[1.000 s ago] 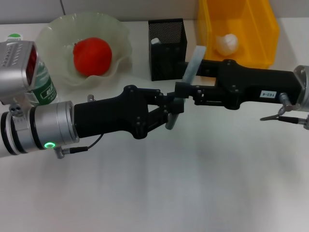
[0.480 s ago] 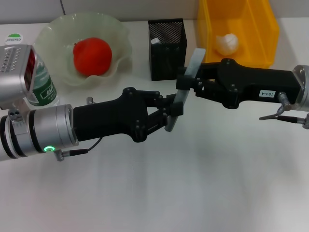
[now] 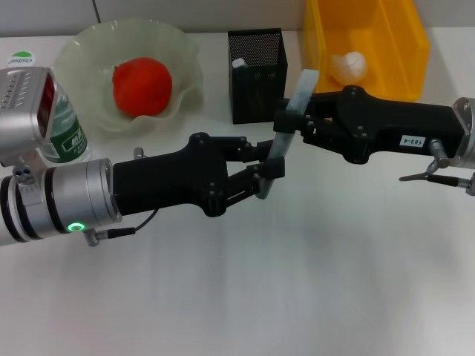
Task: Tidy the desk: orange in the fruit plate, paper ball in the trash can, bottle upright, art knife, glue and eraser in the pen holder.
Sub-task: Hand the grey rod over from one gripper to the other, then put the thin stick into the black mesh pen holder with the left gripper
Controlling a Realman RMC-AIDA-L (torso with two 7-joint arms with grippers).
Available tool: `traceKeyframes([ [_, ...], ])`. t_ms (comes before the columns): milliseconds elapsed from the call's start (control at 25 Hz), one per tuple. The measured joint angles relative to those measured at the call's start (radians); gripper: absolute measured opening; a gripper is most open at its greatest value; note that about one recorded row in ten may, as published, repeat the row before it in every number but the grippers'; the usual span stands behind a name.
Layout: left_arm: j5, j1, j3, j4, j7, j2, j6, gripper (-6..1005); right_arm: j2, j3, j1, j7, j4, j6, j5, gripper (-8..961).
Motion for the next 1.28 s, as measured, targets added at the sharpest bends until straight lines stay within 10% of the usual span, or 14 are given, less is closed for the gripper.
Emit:
traceKeyframes([
  [200,-0.001,0.001,-0.002,0.000,-0.002,0.000,-0.010,208,0.000,0.000,0.000,-0.001,0.000,0.012,0.001,148],
  [560,-0.012,0.008,0.003,0.004,-0.003,0.004,-0.043,575,0.000,0.002,0.001,-0.005,-0.005,0.032,0.002,144],
  [840,-0.007,0.064,0.001,0.021,0.050,0.008,-0.084,805,-0.043,0.106,0.029,0.004,-0.046,0.069,0.018,144],
  [1280,-0.014,0.120,-0.016,0.014,0.136,0.006,-0.138,804,-0.026,0.041,0.158,-0.024,-0.092,0.458,0.000,143],
])
